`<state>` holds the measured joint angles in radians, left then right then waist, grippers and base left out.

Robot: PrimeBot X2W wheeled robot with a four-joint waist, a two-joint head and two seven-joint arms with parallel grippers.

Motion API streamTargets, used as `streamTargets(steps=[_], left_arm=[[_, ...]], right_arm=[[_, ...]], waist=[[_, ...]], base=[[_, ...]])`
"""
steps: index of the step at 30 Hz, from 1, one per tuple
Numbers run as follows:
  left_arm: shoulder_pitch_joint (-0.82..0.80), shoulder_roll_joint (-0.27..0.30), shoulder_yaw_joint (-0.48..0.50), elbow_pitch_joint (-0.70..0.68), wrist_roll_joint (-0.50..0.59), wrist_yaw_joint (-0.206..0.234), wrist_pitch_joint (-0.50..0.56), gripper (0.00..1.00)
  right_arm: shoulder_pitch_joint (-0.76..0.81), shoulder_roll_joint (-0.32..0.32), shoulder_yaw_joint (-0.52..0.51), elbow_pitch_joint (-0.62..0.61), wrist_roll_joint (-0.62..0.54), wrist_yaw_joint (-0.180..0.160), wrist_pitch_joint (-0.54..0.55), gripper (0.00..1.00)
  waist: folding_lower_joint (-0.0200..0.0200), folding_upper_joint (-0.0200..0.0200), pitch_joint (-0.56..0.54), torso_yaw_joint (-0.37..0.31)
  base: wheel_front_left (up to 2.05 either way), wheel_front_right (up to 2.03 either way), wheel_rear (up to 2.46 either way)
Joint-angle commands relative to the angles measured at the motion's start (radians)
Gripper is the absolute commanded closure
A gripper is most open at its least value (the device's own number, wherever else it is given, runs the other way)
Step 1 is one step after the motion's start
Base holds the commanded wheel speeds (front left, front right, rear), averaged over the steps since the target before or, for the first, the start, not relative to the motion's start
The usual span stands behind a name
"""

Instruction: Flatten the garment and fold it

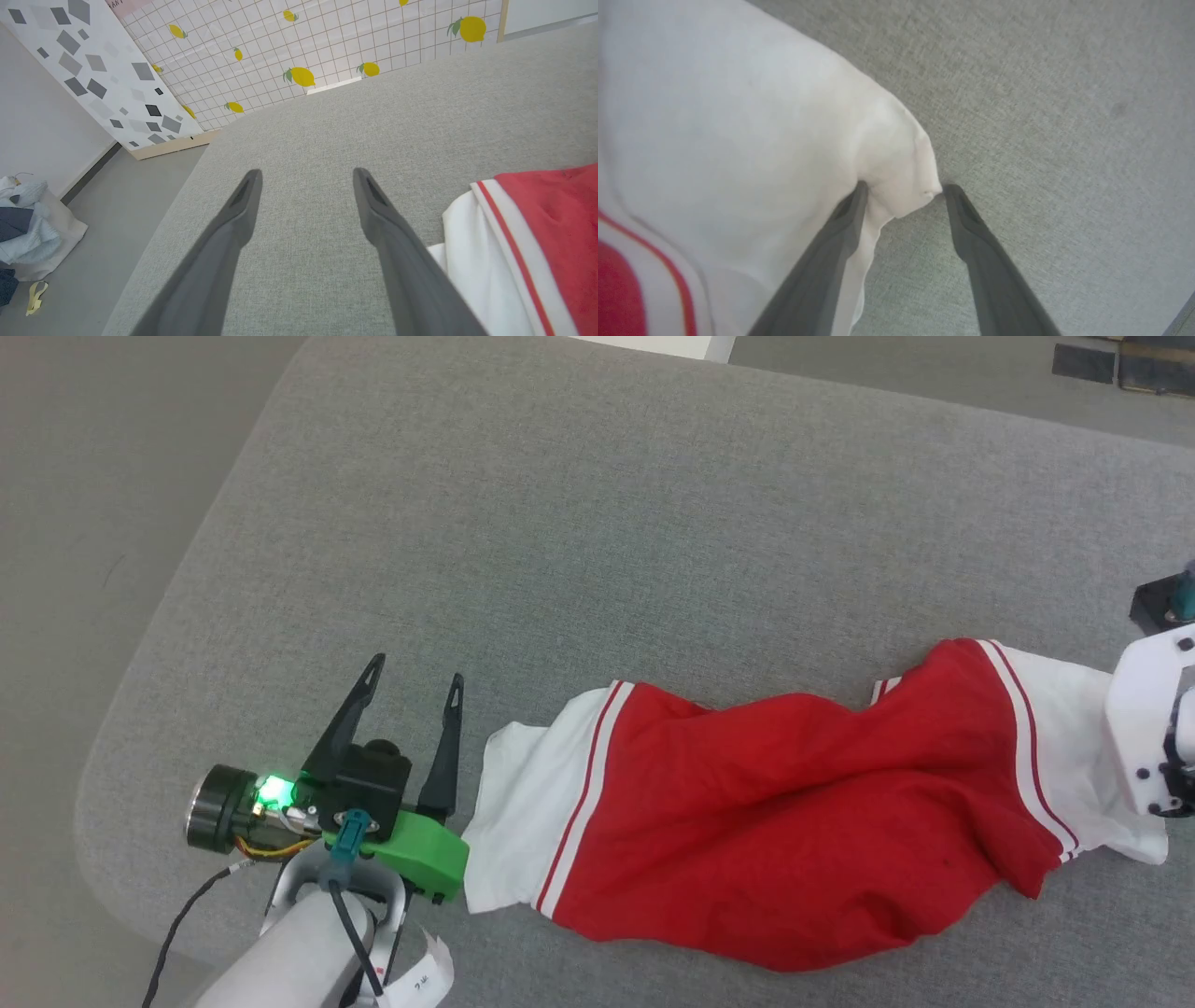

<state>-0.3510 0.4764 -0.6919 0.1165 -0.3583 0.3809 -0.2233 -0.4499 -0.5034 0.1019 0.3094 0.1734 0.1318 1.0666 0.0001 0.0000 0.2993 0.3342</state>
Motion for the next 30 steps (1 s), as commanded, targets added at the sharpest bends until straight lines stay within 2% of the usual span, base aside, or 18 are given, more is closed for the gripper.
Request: streamTargets(steps=[1, 6, 12, 21, 27, 28, 29, 30], left_arm=[[-0.005, 0.001, 0.002, 0.005, -0.005, 0.005, -0.010, 0.00], [0.001, 0.002, 0.002, 0.021, -0.020, 0.000, -0.005, 0.00], [0.017, 0.015, -0.001, 0.032, -0.041, -0.013, 0.016, 0.00], [0.044, 0.047, 0.007, 0.013, -0.063, -0.010, 0.036, 0.00], [0.045, 0.056, 0.014, 0.001, -0.072, -0.004, 0.045, 0.00], [0.044, 0.055, 0.015, 0.001, -0.075, -0.003, 0.046, 0.00], [0.042, 0.054, 0.017, 0.001, -0.077, -0.001, 0.049, 0.00], [0.041, 0.053, 0.018, 0.001, -0.079, 0.000, 0.051, 0.00]], right_arm=[[0.055, 0.028, 0.020, 0.034, -0.008, -0.001, -0.012, 1.00], [0.100, 0.016, 0.031, 0.043, -0.023, -0.001, -0.073, 1.00], [0.134, -0.056, 0.062, 0.031, -0.030, -0.001, -0.166, 1.00], [0.199, -0.145, 0.023, 0.043, -0.012, -0.001, -0.222, 1.00], [0.223, -0.134, -0.017, 0.063, -0.021, -0.001, -0.241, 1.00], [0.221, -0.122, -0.027, 0.063, -0.021, -0.001, -0.254, 0.11], [0.216, -0.105, -0.040, 0.063, -0.025, -0.001, -0.268, 0.00], [0.213, -0.096, -0.041, 0.060, -0.032, -0.001, -0.283, 0.00]], waist=[[-0.0001, 0.0000, -0.015, -0.006], [-0.0001, 0.0000, -0.064, -0.032], [-0.0001, 0.0000, -0.135, -0.088], [-0.0001, 0.0000, -0.171, -0.150], [-0.0001, 0.0000, -0.153, -0.169], [-0.0001, 0.0000, -0.151, -0.172], [-0.0001, 0.0000, -0.151, -0.176], [-0.0001, 0.0000, -0.152, -0.179]], base=[[0.00, 0.00, 0.00], [0.00, 0.00, 0.00], [0.00, 0.00, 0.00], [0.00, 0.00, 0.00], [0.00, 0.00, 0.00], [0.00, 0.00, 0.00], [0.00, 0.00, 0.00], [0.00, 0.00, 0.00]])
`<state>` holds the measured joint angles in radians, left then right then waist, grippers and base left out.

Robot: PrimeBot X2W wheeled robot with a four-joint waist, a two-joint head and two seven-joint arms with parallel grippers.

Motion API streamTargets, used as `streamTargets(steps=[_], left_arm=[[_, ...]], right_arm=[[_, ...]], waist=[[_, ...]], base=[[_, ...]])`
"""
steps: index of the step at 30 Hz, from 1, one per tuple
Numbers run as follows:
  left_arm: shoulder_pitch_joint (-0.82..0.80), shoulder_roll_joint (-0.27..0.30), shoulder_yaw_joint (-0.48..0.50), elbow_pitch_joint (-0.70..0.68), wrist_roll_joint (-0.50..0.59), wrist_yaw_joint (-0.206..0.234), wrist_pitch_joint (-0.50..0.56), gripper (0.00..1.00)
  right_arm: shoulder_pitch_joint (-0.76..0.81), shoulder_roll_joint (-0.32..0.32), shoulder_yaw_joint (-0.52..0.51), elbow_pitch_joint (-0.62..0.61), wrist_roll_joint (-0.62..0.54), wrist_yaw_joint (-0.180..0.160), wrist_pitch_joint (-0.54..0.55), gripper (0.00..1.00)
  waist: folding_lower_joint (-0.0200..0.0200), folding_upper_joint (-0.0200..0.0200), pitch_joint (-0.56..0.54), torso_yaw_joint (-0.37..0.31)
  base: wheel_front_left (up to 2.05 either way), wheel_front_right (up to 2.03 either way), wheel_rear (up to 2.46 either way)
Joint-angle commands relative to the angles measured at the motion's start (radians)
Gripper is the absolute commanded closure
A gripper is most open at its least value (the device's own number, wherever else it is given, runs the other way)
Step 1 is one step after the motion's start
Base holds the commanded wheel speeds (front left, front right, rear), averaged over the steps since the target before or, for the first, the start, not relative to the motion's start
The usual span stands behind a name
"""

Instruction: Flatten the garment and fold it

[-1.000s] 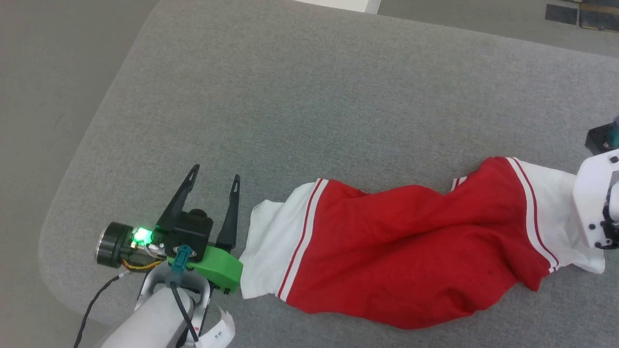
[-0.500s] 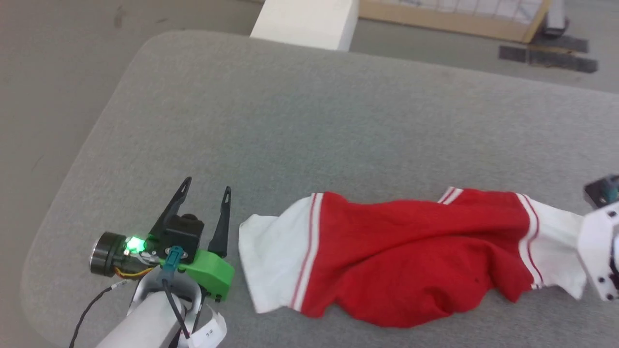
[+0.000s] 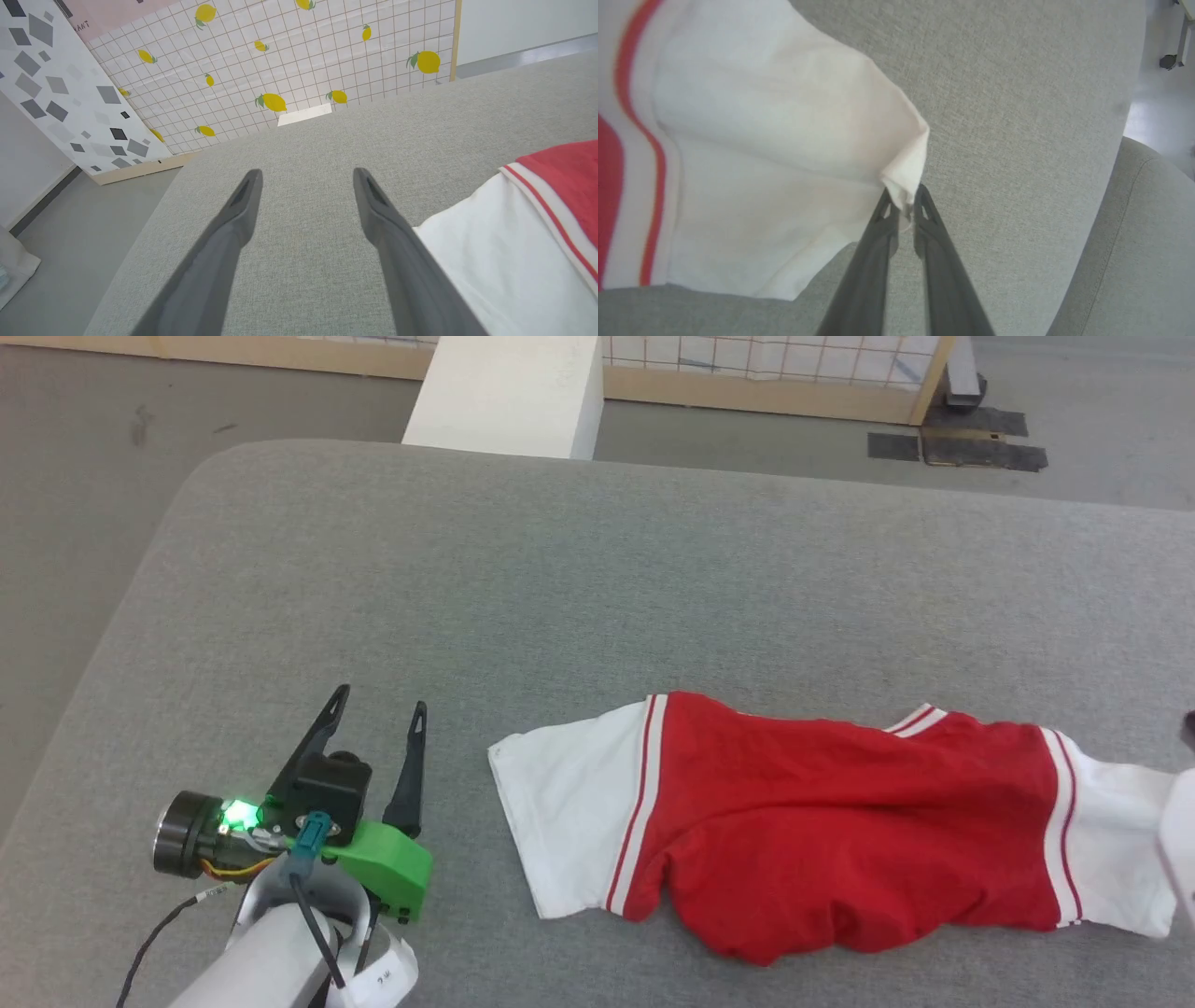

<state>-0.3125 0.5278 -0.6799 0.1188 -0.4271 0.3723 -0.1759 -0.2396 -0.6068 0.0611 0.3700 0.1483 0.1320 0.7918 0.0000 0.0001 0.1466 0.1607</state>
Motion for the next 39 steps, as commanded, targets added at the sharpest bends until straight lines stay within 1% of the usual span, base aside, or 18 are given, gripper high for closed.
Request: streamTargets(steps=[1, 3, 7, 12, 15, 17, 18, 19, 23, 28, 30, 35, 37, 39], left_arm=[[0.003, 0.001, 0.007, -0.001, -0.014, 0.009, 0.005, 0.00], [0.003, 0.001, 0.010, 0.000, -0.022, 0.008, 0.009, 0.00], [0.010, 0.003, 0.021, 0.002, -0.045, 0.005, 0.015, 0.00], [0.027, 0.014, 0.042, -0.009, -0.081, 0.007, 0.029, 0.00], [0.039, 0.023, 0.053, -0.023, -0.108, 0.005, 0.050, 0.00], [0.043, 0.032, 0.050, -0.034, -0.124, -0.009, 0.076, 0.00], [0.045, 0.039, 0.043, -0.040, -0.135, -0.023, 0.098, 0.00], [0.046, 0.044, 0.042, -0.045, -0.143, -0.028, 0.117, 0.00], [0.031, 0.076, 0.022, -0.070, -0.178, -0.057, 0.238, 0.00], [-0.035, 0.127, -0.014, -0.114, -0.208, -0.094, 0.453, 0.00], [-0.071, 0.143, -0.028, -0.129, -0.220, -0.107, 0.544, 0.00], [-0.151, 0.171, -0.052, -0.150, -0.255, -0.117, 0.761, 0.00], [-0.175, 0.183, -0.064, -0.160, -0.282, -0.117, 0.867, 0.00], [-0.196, 0.197, -0.071, -0.172, -0.288, -0.112, 0.932, 0.00]], right_arm=[[-0.004, 0.018, -0.004, -0.006, -0.014, -0.001, -0.032, 0.00], [-0.020, 0.045, -0.023, -0.013, -0.012, -0.001, -0.089, 0.00], [-0.035, 0.071, -0.014, -0.050, 0.028, -0.001, -0.218, 0.00], [-0.013, 0.068, 0.012, -0.157, 0.102, -0.001, -0.401, 0.00], [0.021, 0.087, -0.003, -0.227, 0.127, -0.001, -0.509, 0.00], [0.054, 0.104, -0.014, -0.276, 0.124, -0.001, -0.584, 0.00], [0.077, 0.121, -0.028, -0.296, 0.121, -0.001, -0.616, 0.00], [0.095, 0.137, -0.040, -0.314, 0.120, -0.001, -0.639, 0.00], [0.177, 0.211, -0.102, -0.391, 0.072, -0.001, -0.705, 0.00], [0.247, 0.319, -0.184, -0.477, 0.006, -0.001, -0.717, 0.00], [0.260, 0.348, -0.200, -0.505, -0.015, -0.001, -0.719, 0.00], [0.267, 0.387, -0.221, -0.544, -0.052, -0.001, -0.717, 0.00], [0.262, 0.396, -0.231, -0.551, -0.064, -0.001, -0.719, 0.00], [0.257, 0.405, -0.239, -0.554, -0.070, -0.001, -0.722, 0.00]], waist=[[0.0000, -0.0001, -0.003, -0.012], [0.0000, -0.0001, -0.012, -0.022], [0.0000, -0.0001, -0.042, -0.044], [0.0000, -0.0001, -0.066, -0.074], [0.0000, -0.0001, -0.066, -0.096], [0.0000, -0.0001, -0.064, -0.109], [0.0000, -0.0001, -0.063, -0.116], [0.0000, -0.0001, -0.059, -0.122], [0.0000, -0.0001, -0.035, -0.146], [0.0000, -0.0001, 0.015, -0.180], [0.0000, -0.0001, 0.037, -0.192], [0.0000, -0.0001, 0.086, -0.219], [0.0000, -0.0001, 0.106, -0.231], [0.0000, -0.0001, 0.121, -0.238]], base=[[0.00, 0.00, 0.00], [0.00, 0.00, 0.00], [0.00, 0.00, 0.00], [0.00, 0.00, 0.00], [0.00, 0.00, 0.00], [0.00, 0.00, 0.00], [0.00, 0.00, 0.00], [0.00, 0.00, 0.00], [0.00, 0.00, 0.00], [0.00, 0.00, 0.00], [0.00, 0.00, 0.00], [0.00, 0.00, 0.00], [0.00, 0.00, 0.00], [0.00, 0.00, 0.00]])
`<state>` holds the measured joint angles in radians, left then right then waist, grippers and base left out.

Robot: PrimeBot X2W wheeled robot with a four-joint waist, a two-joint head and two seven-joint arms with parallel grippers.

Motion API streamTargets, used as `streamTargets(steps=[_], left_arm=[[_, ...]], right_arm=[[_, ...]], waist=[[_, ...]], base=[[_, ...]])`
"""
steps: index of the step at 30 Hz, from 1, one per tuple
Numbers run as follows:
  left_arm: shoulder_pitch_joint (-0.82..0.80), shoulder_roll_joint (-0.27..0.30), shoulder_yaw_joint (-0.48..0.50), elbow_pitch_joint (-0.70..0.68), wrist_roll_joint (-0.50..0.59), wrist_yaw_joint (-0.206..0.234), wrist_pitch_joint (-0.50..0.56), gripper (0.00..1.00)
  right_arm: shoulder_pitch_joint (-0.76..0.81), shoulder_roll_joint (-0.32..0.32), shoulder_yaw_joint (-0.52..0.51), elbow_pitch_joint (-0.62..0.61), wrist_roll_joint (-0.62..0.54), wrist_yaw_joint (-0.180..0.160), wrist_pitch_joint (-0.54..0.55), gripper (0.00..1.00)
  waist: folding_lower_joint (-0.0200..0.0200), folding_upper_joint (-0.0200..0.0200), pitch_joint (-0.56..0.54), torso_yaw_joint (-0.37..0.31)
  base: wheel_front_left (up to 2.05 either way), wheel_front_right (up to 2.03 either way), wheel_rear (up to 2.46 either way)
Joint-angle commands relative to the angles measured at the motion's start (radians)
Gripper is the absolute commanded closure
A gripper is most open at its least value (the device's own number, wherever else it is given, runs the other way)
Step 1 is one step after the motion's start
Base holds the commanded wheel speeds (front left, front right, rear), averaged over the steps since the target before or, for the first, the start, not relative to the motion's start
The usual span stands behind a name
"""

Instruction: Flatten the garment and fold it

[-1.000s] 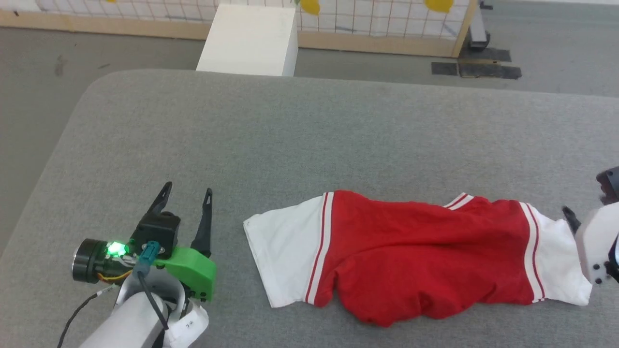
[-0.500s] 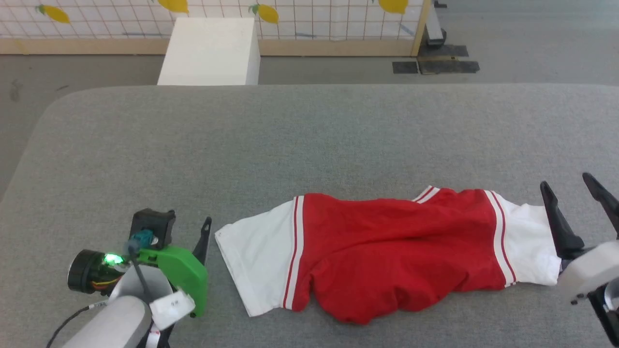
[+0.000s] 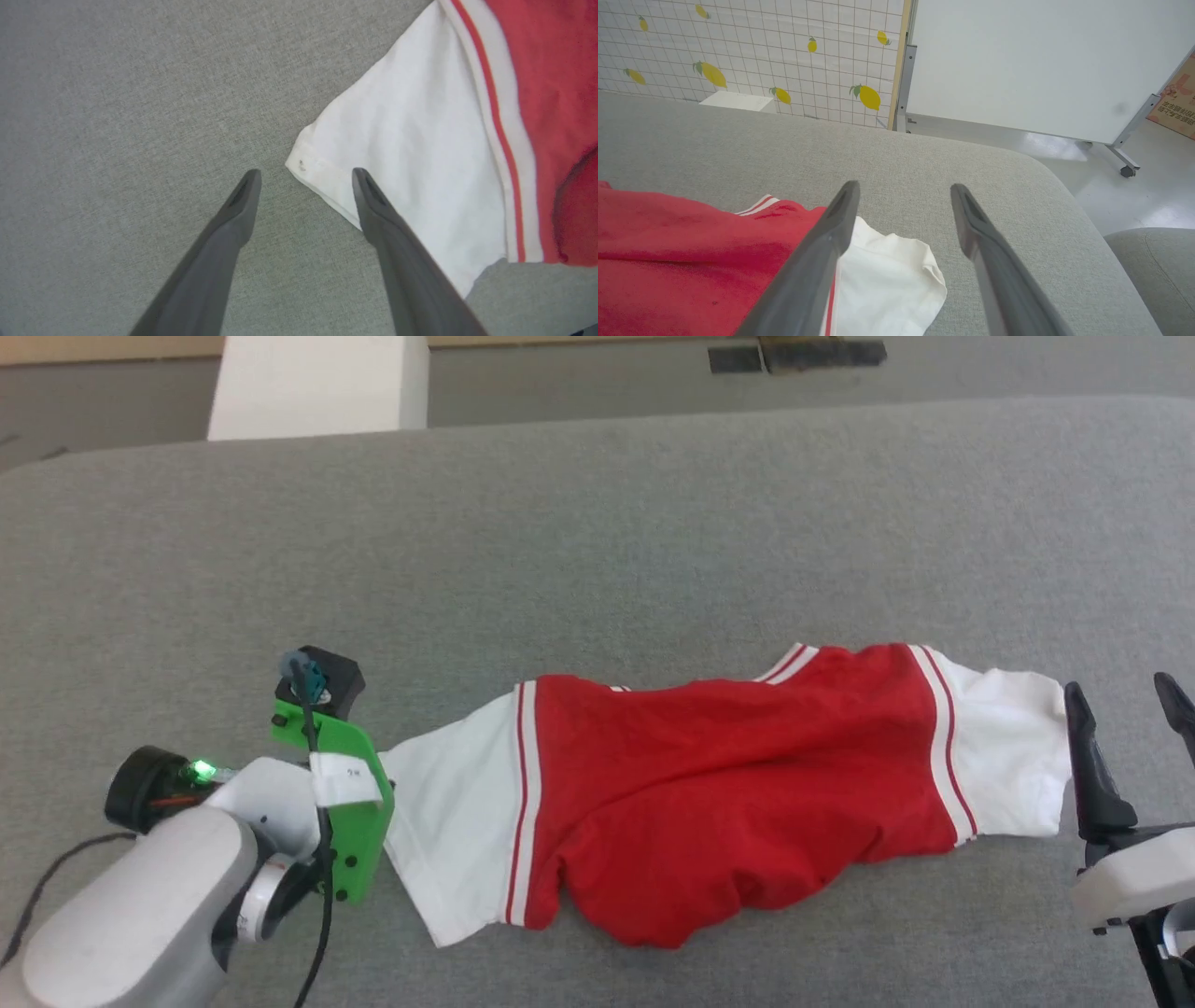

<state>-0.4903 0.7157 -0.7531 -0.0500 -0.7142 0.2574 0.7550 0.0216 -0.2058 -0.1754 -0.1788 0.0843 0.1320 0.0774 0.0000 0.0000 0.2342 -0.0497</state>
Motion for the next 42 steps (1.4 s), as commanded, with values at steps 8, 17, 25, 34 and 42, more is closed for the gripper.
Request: streamTargets(steps=[8, 17, 25, 34, 42], left_arm=[[-0.062, 0.036, -0.008, -0.003, -0.007, 0.017, 0.115, 0.00], [-0.028, 0.014, -0.032, 0.057, -0.050, 0.011, 0.154, 1.00], [-0.009, 0.010, -0.006, 0.054, -0.014, 0.050, 0.048, 1.00], [0.014, 0.054, 0.042, -0.075, 0.046, 0.123, -0.068, 1.00], [0.013, 0.073, 0.027, -0.218, 0.065, 0.139, -0.035, 1.00]], right_arm=[[-0.027, 0.038, -0.014, -0.009, -0.010, -0.001, -0.015, 0.00], [-0.036, 0.050, -0.028, -0.001, -0.027, -0.001, -0.032, 0.00], [-0.037, 0.021, -0.040, 0.025, -0.040, -0.001, 0.001, 0.00], [-0.046, -0.144, 0.002, 0.054, 0.019, -0.001, 0.226, 0.00], [-0.192, -0.322, 0.063, 0.181, 0.131, -0.001, 0.633, 0.00]], waist=[[0.0000, 0.0000, 0.095, -0.054], [0.0000, 0.0000, 0.139, -0.056], [0.0000, 0.0000, 0.089, -0.027], [0.0000, 0.0000, 0.042, 0.038], [0.0000, 0.0000, 0.076, 0.104]], base=[[0.00, 0.00, 0.00], [0.00, 0.00, 0.00], [0.00, 0.00, 0.00], [0.00, 0.00, 0.00], [0.00, 0.00, 0.00]])
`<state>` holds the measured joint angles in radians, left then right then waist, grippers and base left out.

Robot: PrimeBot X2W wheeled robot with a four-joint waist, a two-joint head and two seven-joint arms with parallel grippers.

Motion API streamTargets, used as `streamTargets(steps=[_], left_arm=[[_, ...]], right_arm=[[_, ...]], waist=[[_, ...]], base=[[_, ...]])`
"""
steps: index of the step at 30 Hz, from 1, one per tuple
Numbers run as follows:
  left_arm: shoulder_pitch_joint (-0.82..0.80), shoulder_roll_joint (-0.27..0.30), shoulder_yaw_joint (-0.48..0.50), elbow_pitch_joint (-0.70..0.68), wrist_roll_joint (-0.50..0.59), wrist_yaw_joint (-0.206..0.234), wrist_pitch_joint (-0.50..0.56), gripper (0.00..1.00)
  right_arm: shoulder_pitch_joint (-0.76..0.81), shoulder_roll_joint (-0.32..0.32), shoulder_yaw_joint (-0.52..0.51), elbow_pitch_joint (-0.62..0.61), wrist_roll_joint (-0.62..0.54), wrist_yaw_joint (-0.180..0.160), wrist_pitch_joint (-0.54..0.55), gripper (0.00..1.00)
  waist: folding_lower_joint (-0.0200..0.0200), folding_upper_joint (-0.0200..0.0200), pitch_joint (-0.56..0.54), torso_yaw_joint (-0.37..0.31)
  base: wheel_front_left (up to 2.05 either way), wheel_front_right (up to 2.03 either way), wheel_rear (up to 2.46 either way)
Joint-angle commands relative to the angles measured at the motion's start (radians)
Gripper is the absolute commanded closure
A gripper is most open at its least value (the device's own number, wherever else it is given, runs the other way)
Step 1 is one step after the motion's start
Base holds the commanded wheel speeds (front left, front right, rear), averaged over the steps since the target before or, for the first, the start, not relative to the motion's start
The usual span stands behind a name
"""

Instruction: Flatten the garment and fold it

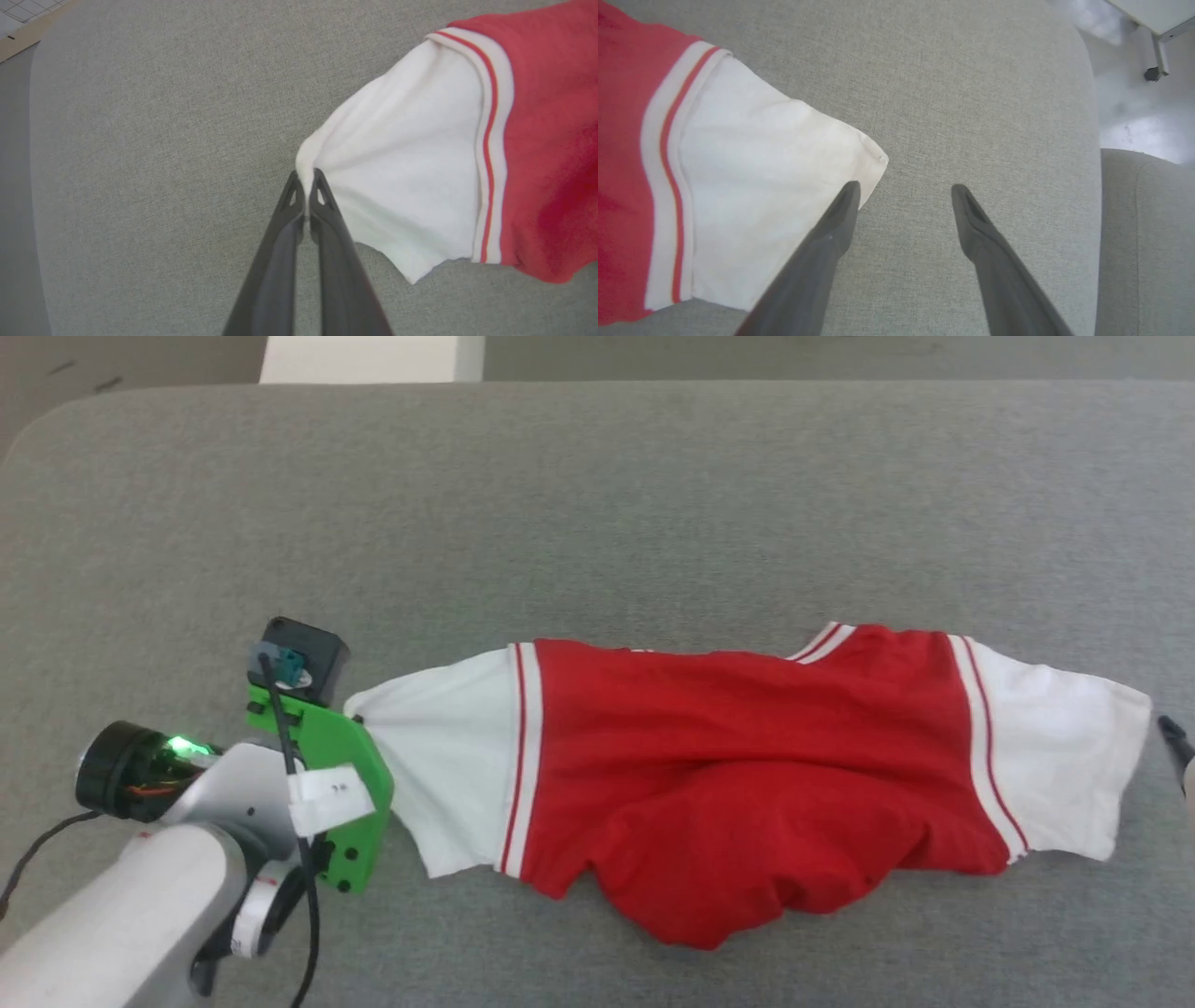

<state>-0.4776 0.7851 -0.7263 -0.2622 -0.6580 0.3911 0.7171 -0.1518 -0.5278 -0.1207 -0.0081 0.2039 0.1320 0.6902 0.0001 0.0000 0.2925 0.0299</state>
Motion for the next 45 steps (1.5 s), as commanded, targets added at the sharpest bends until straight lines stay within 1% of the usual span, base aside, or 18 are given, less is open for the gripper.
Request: streamTargets(steps=[1, 2, 6, 8, 12, 18, 19, 20, 21, 27, 33, 35, 36, 45], left_arm=[[-0.002, 0.003, -0.003, -0.017, 0.012, 0.007, 0.007, 1.00], [-0.006, 0.002, -0.006, -0.031, 0.017, 0.008, 0.013, 1.00], [-0.021, -0.009, -0.018, -0.071, 0.028, 0.011, 0.028, 1.00], [-0.028, -0.013, -0.024, -0.082, 0.034, 0.011, 0.033, 1.00], [-0.038, -0.021, -0.033, -0.090, 0.045, 0.013, 0.038, 1.00], [-0.041, -0.038, -0.045, -0.081, 0.052, 0.018, 0.039, 1.00], [-0.042, -0.041, -0.046, -0.079, 0.052, 0.019, 0.039, 1.00], [-0.042, -0.044, -0.048, -0.077, 0.053, 0.020, 0.039, 1.00], [-0.042, -0.047, -0.050, -0.075, 0.053, 0.020, 0.037, 1.00], [-0.033, -0.052, -0.056, -0.045, 0.047, 0.017, 0.030, 1.00], [-0.012, -0.052, -0.053, -0.011, 0.027, 0.005, 0.006, 1.00], [-0.005, -0.051, -0.047, 0.001, 0.017, 0.000, -0.007, 1.00], [0.000, -0.044, -0.038, 0.011, 0.009, -0.007, -0.022, 1.00], [-0.025, -0.006, 0.024, 0.016, -0.012, -0.050, -0.106, 1.00]], right_arm=[[-0.034, -0.017, 0.025, 0.025, 0.022, -0.001, 0.063, 0.00], [-0.055, -0.041, 0.043, 0.038, 0.030, -0.001, 0.103, 0.00], [-0.123, -0.086, 0.089, 0.096, 0.065, -0.001, 0.202, 0.00], [-0.149, -0.110, 0.112, 0.119, 0.063, -0.001, 0.215, 0.00], [-0.179, -0.133, 0.157, 0.170, 0.071, -0.001, 0.234, 0.00], [-0.174, -0.140, 0.230, 0.210, 0.098, -0.001, 0.274, 0.00], [-0.171, -0.140, 0.237, 0.215, 0.098, -0.001, 0.277, 0.27], [-0.165, -0.139, 0.246, 0.222, 0.098, -0.001, 0.282, 0.74], [-0.160, -0.138, 0.252, 0.224, 0.099, -0.001, 0.286, 1.00], [-0.147, -0.133, 0.264, 0.227, 0.110, -0.001, 0.275, 1.00], [-0.182, -0.162, 0.272, 0.205, 0.138, -0.001, 0.176, 1.00], [-0.201, -0.181, 0.284, 0.191, 0.157, -0.001, 0.130, 1.00], [-0.226, -0.203, 0.302, 0.177, 0.186, -0.001, 0.076, 1.00], [-0.329, -0.318, 0.388, 0.087, 0.325, -0.001, -0.102, 1.00]], waist=[[-0.0001, 0.0000, 0.024, 0.032], [-0.0001, 0.0000, 0.033, 0.041], [-0.0001, 0.0000, 0.063, 0.066], [-0.0001, 0.0000, 0.077, 0.078], [-0.0001, 0.0000, 0.100, 0.094], [-0.0001, 0.0000, 0.119, 0.110], [-0.0001, 0.0000, 0.121, 0.112], [-0.0001, 0.0000, 0.122, 0.114], [-0.0001, 0.0000, 0.122, 0.115], [-0.0001, 0.0000, 0.092, 0.110], [-0.0001, 0.0000, 0.007, 0.085], [-0.0001, 0.0000, -0.028, 0.074], [-0.0001, 0.0000, -0.070, 0.061], [-0.0001, 0.0000, -0.209, 0.018]], base=[[0.00, 0.00, 0.00], [0.00, 0.00, 0.00], [0.00, 0.00, 0.00], [0.00, 0.00, 0.00], [0.00, 0.00, 0.00], [0.00, 0.00, 0.00], [0.00, 0.00, 0.00], [0.00, 0.00, 0.00], [0.00, 0.00, 0.00], [0.00, 0.00, 0.00], [0.00, 0.00, 0.00], [0.00, 0.00, 0.00], [0.00, 0.00, 0.00], [0.00, 0.00, 0.00]])
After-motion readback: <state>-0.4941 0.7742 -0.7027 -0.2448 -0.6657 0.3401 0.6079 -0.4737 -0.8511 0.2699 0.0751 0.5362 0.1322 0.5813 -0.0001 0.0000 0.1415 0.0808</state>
